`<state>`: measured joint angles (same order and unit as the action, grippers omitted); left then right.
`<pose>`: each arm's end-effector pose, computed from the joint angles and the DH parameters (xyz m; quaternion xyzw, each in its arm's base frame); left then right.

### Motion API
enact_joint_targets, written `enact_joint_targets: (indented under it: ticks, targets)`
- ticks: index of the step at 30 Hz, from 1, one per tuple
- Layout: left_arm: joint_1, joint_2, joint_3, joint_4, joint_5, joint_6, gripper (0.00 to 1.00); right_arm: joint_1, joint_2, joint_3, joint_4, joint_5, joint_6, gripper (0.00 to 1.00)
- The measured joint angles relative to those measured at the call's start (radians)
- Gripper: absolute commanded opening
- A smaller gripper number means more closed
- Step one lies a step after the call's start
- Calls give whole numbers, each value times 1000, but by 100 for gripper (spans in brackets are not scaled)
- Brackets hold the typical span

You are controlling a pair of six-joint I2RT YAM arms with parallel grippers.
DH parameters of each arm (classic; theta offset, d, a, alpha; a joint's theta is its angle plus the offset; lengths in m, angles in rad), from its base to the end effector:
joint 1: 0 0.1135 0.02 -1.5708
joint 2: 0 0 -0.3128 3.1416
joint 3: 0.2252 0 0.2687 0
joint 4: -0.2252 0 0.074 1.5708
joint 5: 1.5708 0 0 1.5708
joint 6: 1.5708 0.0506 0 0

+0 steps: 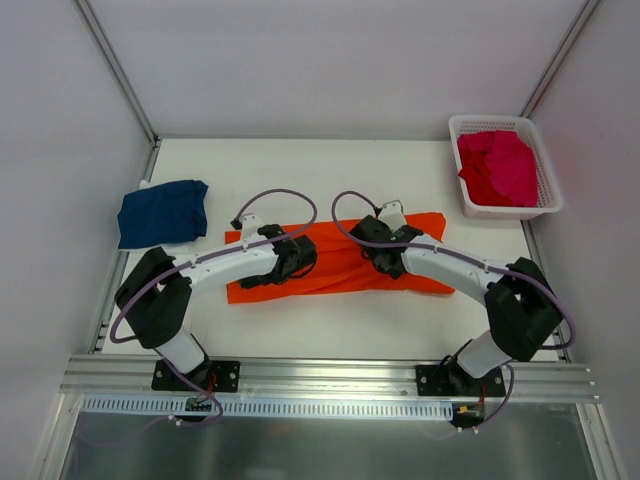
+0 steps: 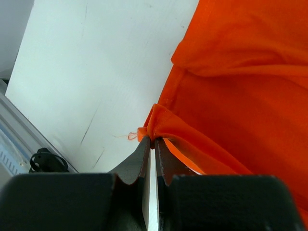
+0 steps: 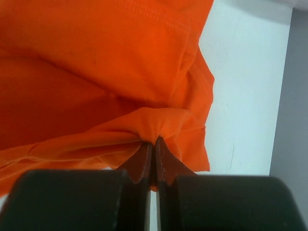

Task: Fold and stack the t-shirts
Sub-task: Fold the tshirt

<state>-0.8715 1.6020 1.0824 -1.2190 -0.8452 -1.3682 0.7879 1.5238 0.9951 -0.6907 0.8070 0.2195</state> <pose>0.2021 -0.1814 0.2421 -0.1901 0.8894 0.2469 0.3345 0.2370 0.1863 0.2433 -0.1880 0.8885 -0.2610 0.3274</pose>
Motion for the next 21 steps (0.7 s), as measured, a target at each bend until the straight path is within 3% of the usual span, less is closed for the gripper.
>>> enact_joint_targets:
  ticks: [21]
  targets:
    - [180,125,111,24,-29,158,0,-94,268,274,119,-64,-260,0]
